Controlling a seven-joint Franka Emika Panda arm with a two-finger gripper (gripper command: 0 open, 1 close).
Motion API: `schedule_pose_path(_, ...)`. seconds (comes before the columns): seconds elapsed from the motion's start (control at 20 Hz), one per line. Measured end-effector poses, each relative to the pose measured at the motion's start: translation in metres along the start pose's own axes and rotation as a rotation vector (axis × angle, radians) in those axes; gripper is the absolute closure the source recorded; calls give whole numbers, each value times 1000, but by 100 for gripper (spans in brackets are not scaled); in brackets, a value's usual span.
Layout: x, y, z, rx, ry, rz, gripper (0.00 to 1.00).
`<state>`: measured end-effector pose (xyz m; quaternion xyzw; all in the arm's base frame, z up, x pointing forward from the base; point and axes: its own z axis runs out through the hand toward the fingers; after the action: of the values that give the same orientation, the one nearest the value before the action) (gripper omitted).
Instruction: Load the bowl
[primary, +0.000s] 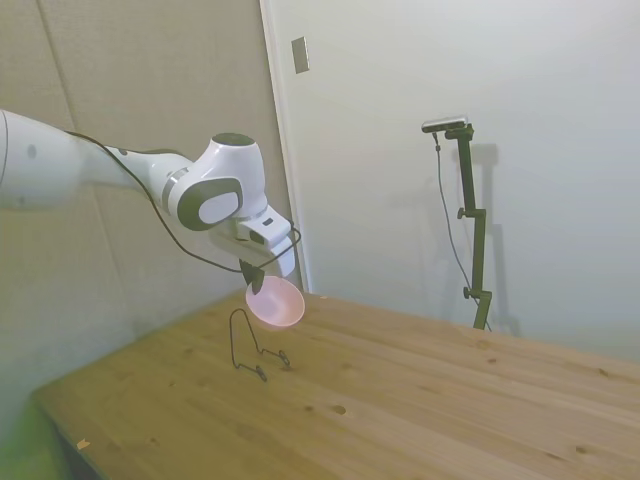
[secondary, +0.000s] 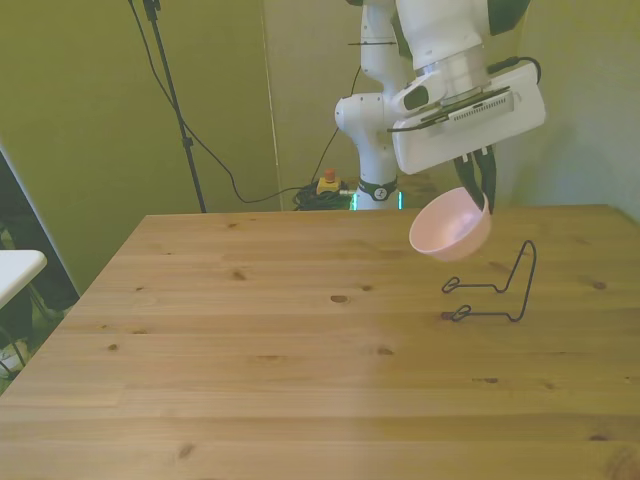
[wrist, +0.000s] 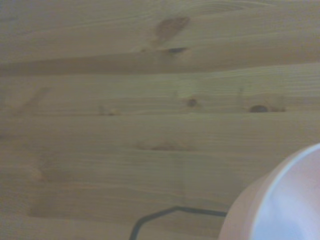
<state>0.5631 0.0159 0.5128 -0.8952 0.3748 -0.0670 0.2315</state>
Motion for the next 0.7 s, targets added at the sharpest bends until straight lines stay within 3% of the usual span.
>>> schedule_pose_path(0.2, -11, 16, 17, 111, -72, 55, 100)
schedule_pose_path(0.4, -24, 12, 25, 150, -101, 65, 100)
schedule_pose_path(0.7, -8, 28, 31, 247, -150, 75, 100)
